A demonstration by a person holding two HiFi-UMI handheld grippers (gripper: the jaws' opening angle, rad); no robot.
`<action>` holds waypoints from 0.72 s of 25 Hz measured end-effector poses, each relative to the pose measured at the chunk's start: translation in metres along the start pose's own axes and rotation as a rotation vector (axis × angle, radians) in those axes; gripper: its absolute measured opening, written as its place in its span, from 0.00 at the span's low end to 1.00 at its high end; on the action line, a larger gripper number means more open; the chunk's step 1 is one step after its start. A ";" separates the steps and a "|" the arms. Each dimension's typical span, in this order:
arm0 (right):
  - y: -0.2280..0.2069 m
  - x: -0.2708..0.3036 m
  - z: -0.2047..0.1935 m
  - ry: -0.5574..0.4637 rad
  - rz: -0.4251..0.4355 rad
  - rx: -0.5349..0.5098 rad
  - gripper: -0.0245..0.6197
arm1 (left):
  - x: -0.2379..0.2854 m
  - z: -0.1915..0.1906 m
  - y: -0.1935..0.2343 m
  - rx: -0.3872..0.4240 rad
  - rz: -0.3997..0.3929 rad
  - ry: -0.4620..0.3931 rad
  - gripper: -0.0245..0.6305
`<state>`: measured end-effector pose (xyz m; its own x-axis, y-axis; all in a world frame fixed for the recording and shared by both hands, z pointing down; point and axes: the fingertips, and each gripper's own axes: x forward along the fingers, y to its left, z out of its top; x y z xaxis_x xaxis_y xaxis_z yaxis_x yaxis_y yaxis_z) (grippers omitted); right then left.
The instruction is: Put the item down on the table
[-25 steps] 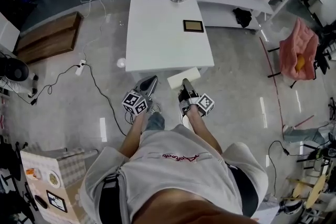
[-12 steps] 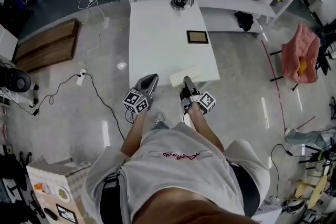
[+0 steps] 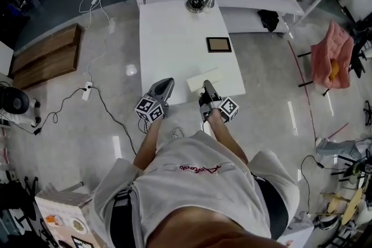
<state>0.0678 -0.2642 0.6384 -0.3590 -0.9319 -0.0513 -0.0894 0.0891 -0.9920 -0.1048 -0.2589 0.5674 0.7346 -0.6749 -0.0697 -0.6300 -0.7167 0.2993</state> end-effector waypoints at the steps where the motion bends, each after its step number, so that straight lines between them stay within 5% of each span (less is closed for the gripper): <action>1: 0.000 0.005 0.002 -0.003 0.001 -0.002 0.34 | 0.003 0.001 0.005 0.000 -0.001 0.001 0.06; 18: -0.022 0.051 0.017 -0.021 -0.015 0.033 0.34 | 0.046 -0.023 0.041 -0.042 -0.022 0.058 0.06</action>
<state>0.0672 -0.3199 0.6555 -0.3383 -0.9403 -0.0381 -0.0640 0.0634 -0.9959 -0.0910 -0.3152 0.5981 0.7622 -0.6470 -0.0214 -0.6035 -0.7222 0.3380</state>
